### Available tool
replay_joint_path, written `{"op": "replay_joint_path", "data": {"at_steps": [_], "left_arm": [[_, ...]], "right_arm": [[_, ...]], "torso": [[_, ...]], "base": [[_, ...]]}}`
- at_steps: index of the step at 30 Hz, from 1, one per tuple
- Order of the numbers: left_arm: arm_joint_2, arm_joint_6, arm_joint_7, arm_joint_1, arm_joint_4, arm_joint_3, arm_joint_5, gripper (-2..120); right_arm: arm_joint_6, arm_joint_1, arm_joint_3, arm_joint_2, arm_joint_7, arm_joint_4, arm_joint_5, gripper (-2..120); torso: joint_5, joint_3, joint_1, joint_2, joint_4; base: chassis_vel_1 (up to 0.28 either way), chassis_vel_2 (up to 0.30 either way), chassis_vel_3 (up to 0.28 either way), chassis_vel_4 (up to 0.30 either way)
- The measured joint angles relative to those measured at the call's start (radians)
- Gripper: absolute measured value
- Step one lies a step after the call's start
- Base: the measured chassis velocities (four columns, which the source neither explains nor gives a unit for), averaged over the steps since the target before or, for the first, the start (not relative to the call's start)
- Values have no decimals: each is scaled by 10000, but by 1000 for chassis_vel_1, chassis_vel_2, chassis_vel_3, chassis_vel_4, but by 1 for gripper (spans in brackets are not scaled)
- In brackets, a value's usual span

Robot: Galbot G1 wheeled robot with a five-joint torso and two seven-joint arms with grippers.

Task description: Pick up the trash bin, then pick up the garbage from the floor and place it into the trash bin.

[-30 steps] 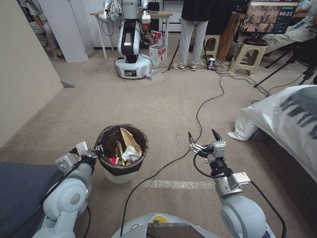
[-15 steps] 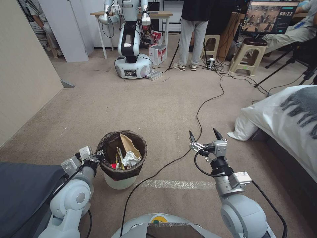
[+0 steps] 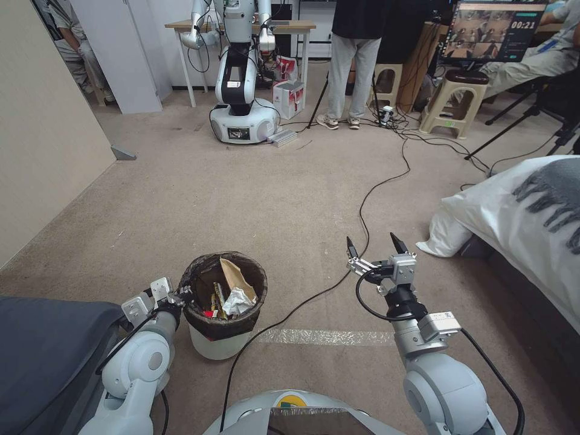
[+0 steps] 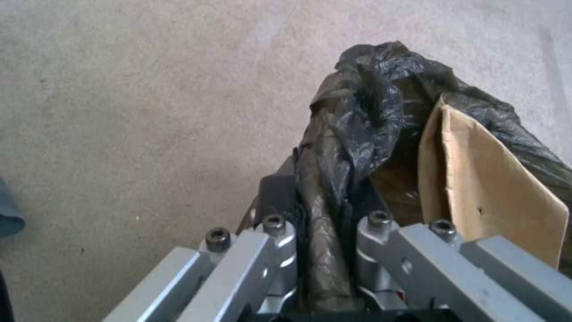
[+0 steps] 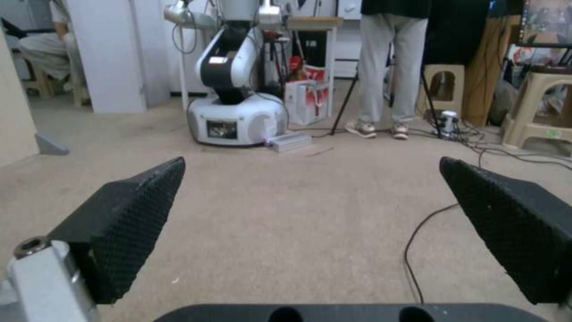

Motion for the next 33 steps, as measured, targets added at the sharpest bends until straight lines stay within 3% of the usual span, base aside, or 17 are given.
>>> {"op": "replay_joint_path", "data": {"at_steps": [13,20,31,33], "left_arm": [[-43,-3,21,-19,377,-56,218,7],[-105,-94,180,21,608,-50,856,7],[-182,49,279,241,547,-61,1244,7],[-179,72,300,270,499,-59,1295,11]], "right_arm": [[7,-1,14,4,-3,-28,57,100],[24,-14,6,1,-3,-40,68,100],[8,-3,-15,-58,-10,-29,94,100],[-1,27,-23,-71,-9,-29,106,100]], "torso": [[3,-1,0,0,1],[6,-1,0,1,2],[-3,0,-1,1,0],[-4,0,0,1,-1]], "base": [[0,0,0,0],[0,0,0,0],[0,0,0,0],[0,0,0,0]]}}
